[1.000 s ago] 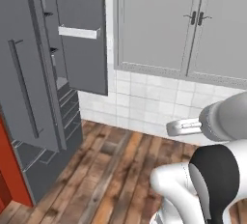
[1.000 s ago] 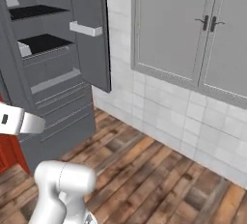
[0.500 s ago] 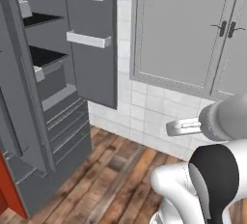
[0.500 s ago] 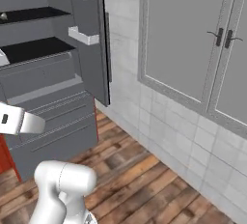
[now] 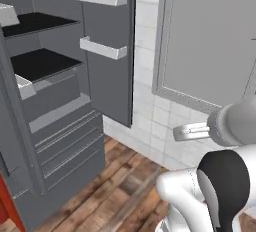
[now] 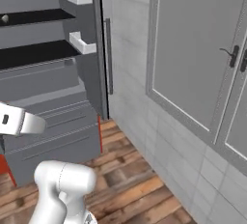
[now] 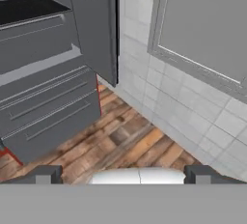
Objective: Gather the potato and mushroom from the fridge and place them on a tray on the dining counter. Then gather the fish and chicken drumstick from the fridge and place them on the other tray.
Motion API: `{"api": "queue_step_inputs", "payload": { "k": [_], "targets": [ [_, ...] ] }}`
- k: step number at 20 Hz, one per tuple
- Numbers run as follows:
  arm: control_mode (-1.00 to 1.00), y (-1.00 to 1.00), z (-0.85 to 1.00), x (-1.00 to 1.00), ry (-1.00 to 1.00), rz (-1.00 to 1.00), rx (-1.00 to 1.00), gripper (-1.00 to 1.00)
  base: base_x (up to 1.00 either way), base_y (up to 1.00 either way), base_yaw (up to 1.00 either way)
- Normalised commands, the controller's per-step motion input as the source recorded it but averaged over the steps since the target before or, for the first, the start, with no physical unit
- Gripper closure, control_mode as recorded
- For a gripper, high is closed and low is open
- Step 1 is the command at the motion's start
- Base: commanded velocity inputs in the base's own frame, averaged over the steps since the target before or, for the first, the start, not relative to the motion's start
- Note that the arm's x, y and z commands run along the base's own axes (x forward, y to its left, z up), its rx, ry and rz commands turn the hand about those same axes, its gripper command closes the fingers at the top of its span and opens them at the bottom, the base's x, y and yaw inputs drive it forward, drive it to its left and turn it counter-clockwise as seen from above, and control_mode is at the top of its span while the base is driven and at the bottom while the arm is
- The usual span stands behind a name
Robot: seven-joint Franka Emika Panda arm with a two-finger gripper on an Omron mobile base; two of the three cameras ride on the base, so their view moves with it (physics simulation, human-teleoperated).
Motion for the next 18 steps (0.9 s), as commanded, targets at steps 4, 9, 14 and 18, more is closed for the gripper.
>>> {"api": "queue_step_inputs", "payload": {
  "k": [4,9,14,18],
  "targets": [
    [1.0,0.0,0.0,0.0,0.0,0.0,0.0,-1.0,0.94,-0.03,0.34],
    [1.0,0.0,0.0,0.0,0.0,0.0,0.0,-1.0,0.9,0.0,0.35],
    [1.0,0.0,0.0,0.0,0.0,0.0,0.0,-1.0,0.7,0.0,0.41],
    [1.0,0.0,0.0,0.0,0.0,0.0,0.0,-1.0,0.41,0.0,0.47]
  ]
}}
